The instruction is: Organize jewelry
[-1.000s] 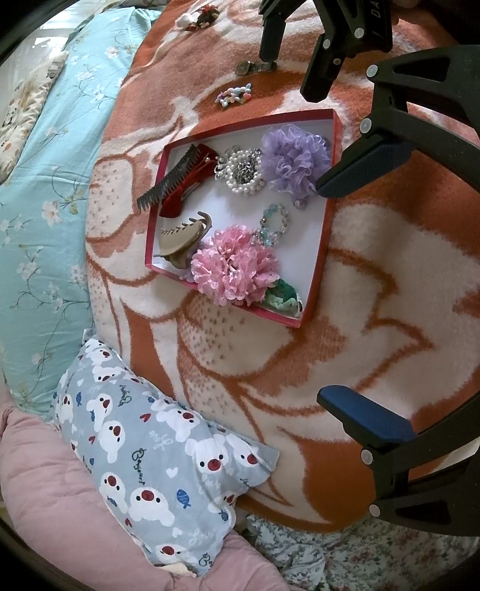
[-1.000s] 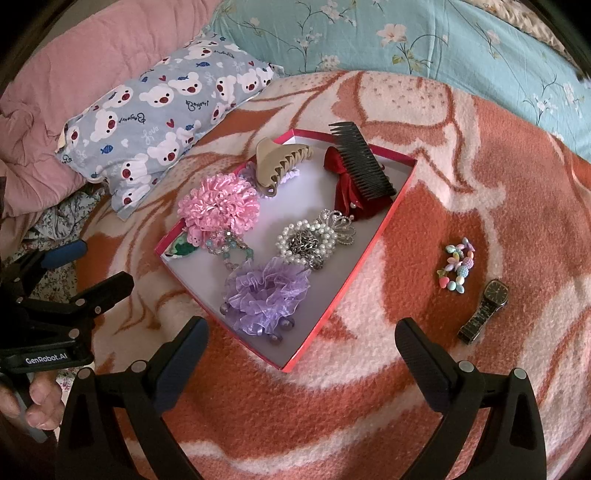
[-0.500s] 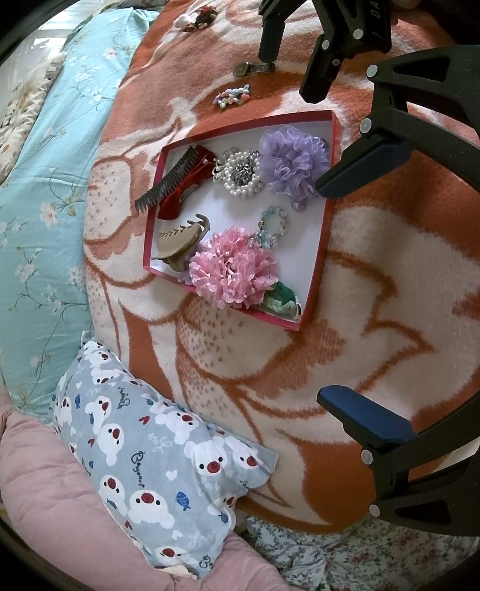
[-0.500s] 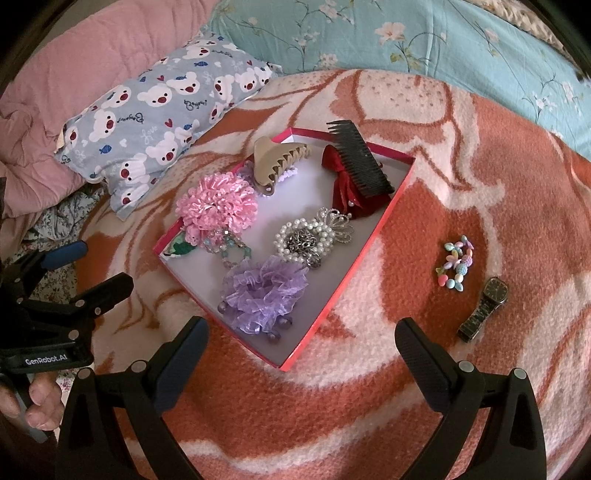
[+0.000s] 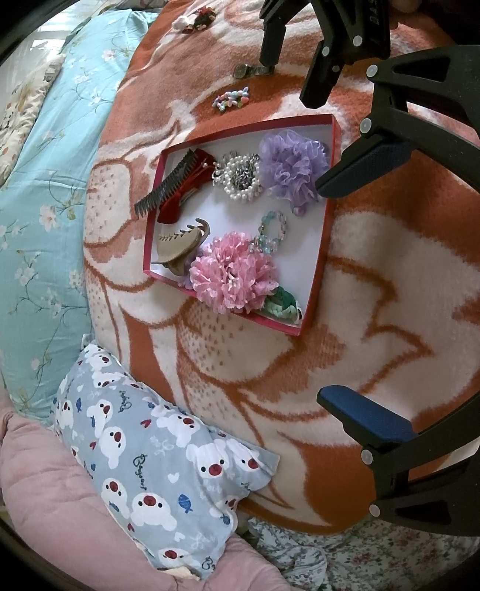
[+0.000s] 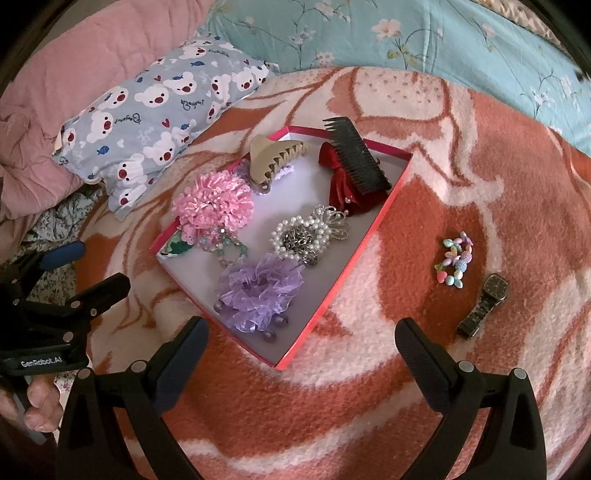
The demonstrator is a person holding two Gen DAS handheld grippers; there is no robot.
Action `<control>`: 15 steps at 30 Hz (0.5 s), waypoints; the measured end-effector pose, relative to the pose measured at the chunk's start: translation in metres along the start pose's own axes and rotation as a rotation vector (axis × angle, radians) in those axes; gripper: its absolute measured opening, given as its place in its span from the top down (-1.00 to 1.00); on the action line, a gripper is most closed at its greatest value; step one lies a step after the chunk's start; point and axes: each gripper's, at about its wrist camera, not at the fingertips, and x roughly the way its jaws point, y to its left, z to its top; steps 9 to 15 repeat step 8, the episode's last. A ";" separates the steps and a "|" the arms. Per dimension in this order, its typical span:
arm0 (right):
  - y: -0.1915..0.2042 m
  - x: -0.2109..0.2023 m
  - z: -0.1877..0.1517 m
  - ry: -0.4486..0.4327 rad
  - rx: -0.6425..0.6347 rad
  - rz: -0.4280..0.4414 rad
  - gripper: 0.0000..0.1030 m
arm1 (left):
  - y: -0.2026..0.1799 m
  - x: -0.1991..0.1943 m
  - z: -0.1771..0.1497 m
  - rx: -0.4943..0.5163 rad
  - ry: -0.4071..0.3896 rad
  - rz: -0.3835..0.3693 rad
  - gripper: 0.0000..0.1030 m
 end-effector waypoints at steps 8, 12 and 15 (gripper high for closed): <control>-0.002 0.008 -0.002 -0.002 0.013 0.002 -0.97 | -0.004 0.000 0.002 0.012 -0.006 -0.004 -0.99; -0.002 0.008 -0.002 -0.002 0.013 0.002 -0.97 | -0.004 0.000 0.002 0.012 -0.006 -0.004 -0.99; -0.002 0.008 -0.002 -0.002 0.013 0.002 -0.97 | -0.004 0.000 0.002 0.012 -0.006 -0.004 -0.99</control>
